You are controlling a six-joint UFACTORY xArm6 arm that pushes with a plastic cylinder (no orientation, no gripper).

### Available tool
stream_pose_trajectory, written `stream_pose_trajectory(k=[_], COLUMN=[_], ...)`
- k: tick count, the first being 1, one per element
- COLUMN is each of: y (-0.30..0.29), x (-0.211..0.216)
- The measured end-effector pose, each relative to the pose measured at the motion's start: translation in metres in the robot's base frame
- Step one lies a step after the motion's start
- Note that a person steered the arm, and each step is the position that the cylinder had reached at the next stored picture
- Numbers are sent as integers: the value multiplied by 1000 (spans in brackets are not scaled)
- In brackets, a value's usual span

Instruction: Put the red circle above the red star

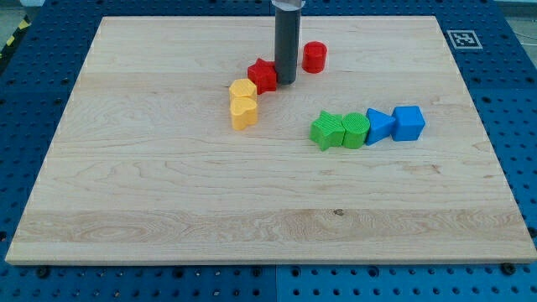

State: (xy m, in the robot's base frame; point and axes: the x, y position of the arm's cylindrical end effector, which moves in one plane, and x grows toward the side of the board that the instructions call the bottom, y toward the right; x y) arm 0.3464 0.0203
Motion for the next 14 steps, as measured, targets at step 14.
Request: stream_pose_trajectory(k=[14], y=[94], x=[-6])
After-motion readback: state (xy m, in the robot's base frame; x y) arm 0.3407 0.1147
